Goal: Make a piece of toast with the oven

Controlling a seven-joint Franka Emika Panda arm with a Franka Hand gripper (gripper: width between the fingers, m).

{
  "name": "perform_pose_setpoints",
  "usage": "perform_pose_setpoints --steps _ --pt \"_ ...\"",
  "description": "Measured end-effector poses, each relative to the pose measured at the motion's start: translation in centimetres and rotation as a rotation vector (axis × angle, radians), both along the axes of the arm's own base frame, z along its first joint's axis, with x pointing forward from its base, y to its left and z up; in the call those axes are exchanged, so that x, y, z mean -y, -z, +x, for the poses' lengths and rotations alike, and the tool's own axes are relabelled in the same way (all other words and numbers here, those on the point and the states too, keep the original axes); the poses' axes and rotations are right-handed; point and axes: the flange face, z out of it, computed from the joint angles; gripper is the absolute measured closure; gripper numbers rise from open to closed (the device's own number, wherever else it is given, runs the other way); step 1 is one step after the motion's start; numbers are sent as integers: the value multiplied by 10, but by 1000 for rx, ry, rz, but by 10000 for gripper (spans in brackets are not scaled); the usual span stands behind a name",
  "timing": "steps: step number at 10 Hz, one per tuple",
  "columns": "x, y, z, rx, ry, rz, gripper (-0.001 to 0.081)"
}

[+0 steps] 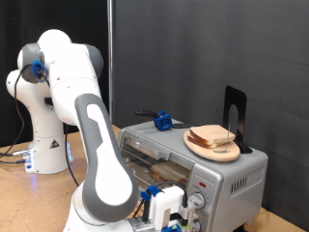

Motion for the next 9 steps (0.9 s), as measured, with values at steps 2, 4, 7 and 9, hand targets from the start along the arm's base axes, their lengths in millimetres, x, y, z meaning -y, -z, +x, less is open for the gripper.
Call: perform_pose_setpoints --steps 2,4,7,9 --pt "1 8 -1 -6 8 -10 596" --pt "1 7 -1 -2 6 -11 711" --pt "0 6 -1 138 -8 -38 711" --pt "-1 2 -3 303 -14 -84 711"
